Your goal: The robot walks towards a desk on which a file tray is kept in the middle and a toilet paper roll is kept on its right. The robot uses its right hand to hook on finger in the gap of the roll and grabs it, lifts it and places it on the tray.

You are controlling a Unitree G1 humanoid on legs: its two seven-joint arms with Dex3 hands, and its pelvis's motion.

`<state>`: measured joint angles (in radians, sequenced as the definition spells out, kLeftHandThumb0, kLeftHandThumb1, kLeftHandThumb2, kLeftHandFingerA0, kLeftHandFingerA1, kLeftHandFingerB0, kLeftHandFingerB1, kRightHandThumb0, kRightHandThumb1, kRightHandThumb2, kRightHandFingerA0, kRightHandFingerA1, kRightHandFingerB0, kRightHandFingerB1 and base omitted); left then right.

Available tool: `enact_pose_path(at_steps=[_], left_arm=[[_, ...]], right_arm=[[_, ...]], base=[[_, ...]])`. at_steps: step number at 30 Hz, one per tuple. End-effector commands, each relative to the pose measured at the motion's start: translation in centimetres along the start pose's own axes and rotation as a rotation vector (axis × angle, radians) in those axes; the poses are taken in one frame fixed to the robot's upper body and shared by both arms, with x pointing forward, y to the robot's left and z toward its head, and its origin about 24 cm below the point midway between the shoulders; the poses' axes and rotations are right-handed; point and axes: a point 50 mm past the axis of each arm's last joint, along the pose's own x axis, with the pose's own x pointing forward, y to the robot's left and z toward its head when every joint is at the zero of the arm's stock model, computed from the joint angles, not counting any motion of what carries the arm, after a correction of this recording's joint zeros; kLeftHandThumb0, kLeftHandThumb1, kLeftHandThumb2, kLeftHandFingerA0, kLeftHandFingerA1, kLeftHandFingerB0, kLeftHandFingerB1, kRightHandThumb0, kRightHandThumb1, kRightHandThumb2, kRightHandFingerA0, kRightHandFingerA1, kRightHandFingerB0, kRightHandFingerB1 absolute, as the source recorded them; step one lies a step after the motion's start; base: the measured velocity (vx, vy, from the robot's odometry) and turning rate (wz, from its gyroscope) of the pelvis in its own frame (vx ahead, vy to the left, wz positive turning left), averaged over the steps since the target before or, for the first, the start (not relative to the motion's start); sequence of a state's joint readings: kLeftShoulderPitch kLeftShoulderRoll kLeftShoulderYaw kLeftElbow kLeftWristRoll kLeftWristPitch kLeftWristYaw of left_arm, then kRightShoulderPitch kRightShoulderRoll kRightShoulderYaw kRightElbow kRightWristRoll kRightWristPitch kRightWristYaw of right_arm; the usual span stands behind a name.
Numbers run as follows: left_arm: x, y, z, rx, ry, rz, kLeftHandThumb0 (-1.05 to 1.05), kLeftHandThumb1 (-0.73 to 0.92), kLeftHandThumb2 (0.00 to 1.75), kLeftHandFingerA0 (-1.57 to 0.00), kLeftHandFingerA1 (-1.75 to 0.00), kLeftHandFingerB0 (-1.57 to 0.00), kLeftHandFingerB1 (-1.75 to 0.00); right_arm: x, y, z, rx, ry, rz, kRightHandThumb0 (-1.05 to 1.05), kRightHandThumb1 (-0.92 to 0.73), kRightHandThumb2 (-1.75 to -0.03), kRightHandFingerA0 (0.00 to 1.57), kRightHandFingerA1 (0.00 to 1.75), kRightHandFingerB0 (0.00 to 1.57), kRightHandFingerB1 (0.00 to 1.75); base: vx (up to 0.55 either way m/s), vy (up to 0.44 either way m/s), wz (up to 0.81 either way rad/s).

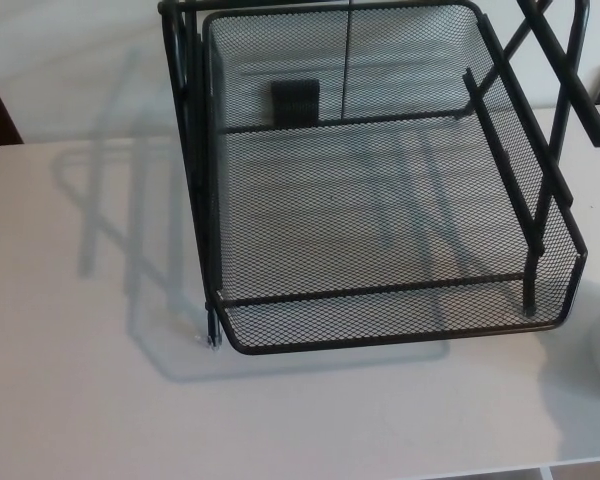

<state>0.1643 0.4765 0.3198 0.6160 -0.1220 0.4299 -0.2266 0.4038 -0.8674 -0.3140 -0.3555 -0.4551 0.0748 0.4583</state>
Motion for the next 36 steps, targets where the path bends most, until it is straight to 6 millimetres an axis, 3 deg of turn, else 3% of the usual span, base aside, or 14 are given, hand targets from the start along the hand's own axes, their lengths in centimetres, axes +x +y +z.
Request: enact_pose_path(at_steps=[1,17,19,20,21,23,24,26,27,29,30,32,34,36], left_arm=[[-0.1,0.7,0.4,0.038,-0.003,0.035,-0.85,0.92,1.23,0.0,-0.14,0.0,-0.1],[-0.3,0.3,1.1,0.002,-0.013,0.034,-0.86,0.92,1.23,0.0,-0.13,0.0,-0.09],[-0.3,0.3,1.0,-0.012,-0.015,0.03,-0.86,0.92,1.22,0.0,-0.13,0.0,-0.08],[-0.3,0.3,1.1,-0.013,-0.023,0.028,-0.85,0.92,1.22,0.0,-0.13,0.0,-0.09],[-0.2,0.4,1.2,0.004,-0.024,0.024,-0.83,0.92,1.23,0.0,-0.15,0.0,-0.1],[0.0,0.5,1.3,0.009,-0.024,0.03,-0.84,0.92,1.23,0.0,-0.14,0.0,-0.1],[0.0,0.5,1.3,0.009,-0.022,0.034,-0.85,0.92,1.23,0.0,-0.14,0.0,-0.09],[0.0,0.5,1.5,0.006,-0.03,0.032,-0.84,0.92,1.23,0.0,-0.14,0.0,-0.1],[0.0,0.4,1.5,-0.001,-0.032,0.032,-0.83,0.92,1.22,0.0,-0.14,0.0,-0.1],[0.1,0.5,1.6,-0.007,-0.028,0.035,-0.83,0.92,1.22,0.0,-0.14,0.0,-0.1],[0.2,0.5,1.6,-0.007,-0.028,0.037,-0.83,0.92,1.22,0.0,-0.13,0.0,-0.1],[0.3,0.5,1.6,0.018,-0.035,0.031,-0.82,0.92,1.23,0.0,-0.15,0.0,-0.11],[0.3,0.5,1.7,0.001,-0.031,0.031,-0.83,0.92,1.22,0.0,-0.14,0.0,-0.1],[0.2,0.4,1.9,-0.006,-0.04,0.028,-0.83,0.92,1.22,0.0,-0.14,0.0,-0.1]], right_arm=[[0.5,0.4,-0.1,-0.002,0.006,0.002,-0.57,-0.44,-0.73,0.15,0.47,0.07,0.37],[4.1,0.7,-0.1,-0.07,0.037,0.058,-0.45,-0.56,-0.57,0.28,0.42,0.27,0.3],[4.3,0.9,-0.4,-0.072,0.044,0.083,-0.44,-0.56,-0.57,0.37,0.5,0.29,0.3],[4.6,1.2,-0.6,-0.075,0.046,0.074,-0.45,-0.53,-0.56,0.45,0.9,0.34,0.32],[4.8,1.6,-1.0,-0.079,0.051,0.089,-0.43,-0.54,-0.56,0.5,1.01,0.35,0.33],[5.3,2.0,-1.6,-0.123,0.088,0.149,-0.46,-0.57,-0.57,0.49,0.92,0.33,0.32],[5.8,2.4,-2.0,-0.171,0.128,0.191,-0.46,-0.59,-0.57,0.49,0.6,0.32,0.31],[6.2,2.6,-2.2,-0.186,0.141,0.195,-0.49,-0.48,-0.77,0.48,0.7,0.27,0.43],[6.4,3.0,-2.2,-0.21,0.147,0.201,-0.43,-0.59,-0.58,0.47,0.6,0.32,0.31],[6.8,3.5,-2.2,-0.254,0.156,0.207,-0.42,-0.6,-0.58,0.46,0.54,0.31,0.31],[6.9,3.7,-2.2,-0.267,0.156,0.209,-0.51,-0.49,-0.76,0.49,0.64,0.26,0.42],[7.0,4.0,-2.1,-0.299,0.14,0.174,-0.4,-0.59,-0.58,0.67,0.84,0.36,0.32],[7.2,4.6,-1.8,-0.341,0.13,0.104,-0.23,-0.62,-0.58,0.88,1.38,0.52,0.38],[7.3,5.2,-1.4,-0.383,0.084,0.0,-0.19,-0.65,-0.59,0.94,1.41,0.68,0.43]], base=[[0.0,0.0,0.0],[0.0,0.0,0.0],[0.0,0.0,0.0],[0.0,0.0,0.0],[0.0,0.0,0.0],[0.0,0.0,0.0],[0.0,0.0,0.0],[0.0,0.0,0.0],[0.0,0.0,0.0],[0.0,0.0,0.0],[0.0,0.0,0.0],[0.0,0.0,0.0],[0.0,0.0,0.0],[0.0,0.0,0.0]])
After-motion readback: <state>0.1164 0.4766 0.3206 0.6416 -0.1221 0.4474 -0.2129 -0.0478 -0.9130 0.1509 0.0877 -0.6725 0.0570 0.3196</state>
